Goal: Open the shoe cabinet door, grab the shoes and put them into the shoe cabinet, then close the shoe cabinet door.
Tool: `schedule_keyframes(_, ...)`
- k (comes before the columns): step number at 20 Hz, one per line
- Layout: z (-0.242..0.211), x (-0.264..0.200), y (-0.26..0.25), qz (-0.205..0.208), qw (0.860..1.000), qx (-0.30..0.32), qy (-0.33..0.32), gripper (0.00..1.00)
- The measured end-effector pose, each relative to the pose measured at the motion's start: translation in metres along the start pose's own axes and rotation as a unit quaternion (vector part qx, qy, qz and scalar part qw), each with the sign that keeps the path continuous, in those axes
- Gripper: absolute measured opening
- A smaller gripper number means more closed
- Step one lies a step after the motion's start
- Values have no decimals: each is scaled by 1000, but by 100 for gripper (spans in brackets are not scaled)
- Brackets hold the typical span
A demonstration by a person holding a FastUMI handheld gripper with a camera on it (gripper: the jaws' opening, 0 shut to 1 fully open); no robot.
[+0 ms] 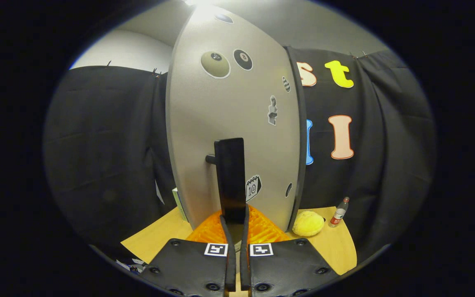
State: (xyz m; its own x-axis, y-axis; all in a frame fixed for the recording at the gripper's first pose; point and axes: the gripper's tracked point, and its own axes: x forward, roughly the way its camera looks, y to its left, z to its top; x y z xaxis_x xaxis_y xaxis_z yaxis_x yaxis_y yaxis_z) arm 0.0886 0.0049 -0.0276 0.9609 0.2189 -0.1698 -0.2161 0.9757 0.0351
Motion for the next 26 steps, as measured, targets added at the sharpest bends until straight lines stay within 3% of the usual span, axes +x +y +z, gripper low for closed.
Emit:
schedule_keyframes(8, 2, -20, -40, -17, 1000, -2, -16, 5)
schedule_keyframes(17, 4, -37, -122, -39, 999, -10, -28, 4)
schedule_keyframes(21, 2, -44, -120, -8, 999, 12, -39, 4)
schedule_keyframes(26, 4, -77, -116, -71, 996, 5, -54, 6)
